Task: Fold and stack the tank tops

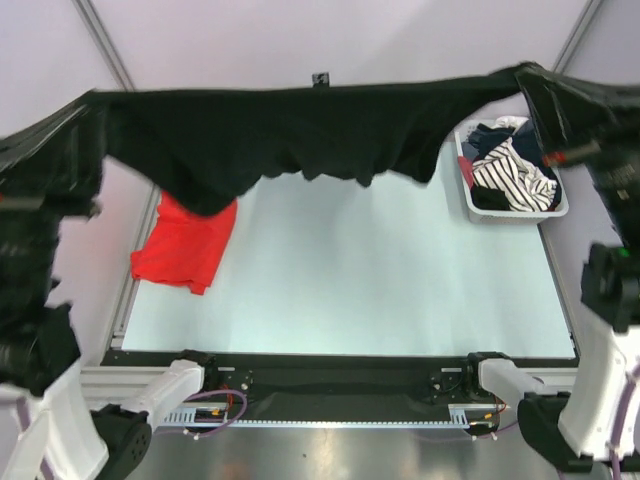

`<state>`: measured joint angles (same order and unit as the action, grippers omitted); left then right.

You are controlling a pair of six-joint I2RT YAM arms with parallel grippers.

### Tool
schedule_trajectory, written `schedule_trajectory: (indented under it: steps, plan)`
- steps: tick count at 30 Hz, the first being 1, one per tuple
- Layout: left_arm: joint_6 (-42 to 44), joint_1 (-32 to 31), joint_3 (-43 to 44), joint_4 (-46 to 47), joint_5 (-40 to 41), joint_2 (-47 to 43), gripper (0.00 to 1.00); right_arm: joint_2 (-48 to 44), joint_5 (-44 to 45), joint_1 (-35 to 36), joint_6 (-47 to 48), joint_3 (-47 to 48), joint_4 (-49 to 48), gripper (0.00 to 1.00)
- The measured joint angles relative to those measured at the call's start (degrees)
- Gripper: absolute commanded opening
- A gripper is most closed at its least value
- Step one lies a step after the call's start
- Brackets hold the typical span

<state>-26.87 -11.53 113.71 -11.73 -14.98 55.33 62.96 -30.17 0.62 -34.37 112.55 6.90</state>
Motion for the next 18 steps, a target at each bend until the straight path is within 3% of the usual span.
schedule_trajectory:
  steps: [4,9,14,18]
  plan:
    - [0.3,0.2,1.8,1.4,-0.8,-3.3,0.0,-5.4,-2.3,-0.2,-0.7,-0.8,-4.8,0.0]
    - [0.9,0.5,7.1,0.6,-1.3,-1.0,0.0,-7.6,-2.8,-0.8,-0.9,-1.1,-5.6,0.0]
    - [0.9,0.5,16.2,0.1,-0.7,9.9,0.0,-5.9,-1.4,-1.0,-0.9,0.9,-1.4,0.0]
    - [-0.8,0.5,24.3,2.3,-0.6,25.6,0.0,-3.8,2.6,-1.2,-0.5,-1.4,2.1,0.0]
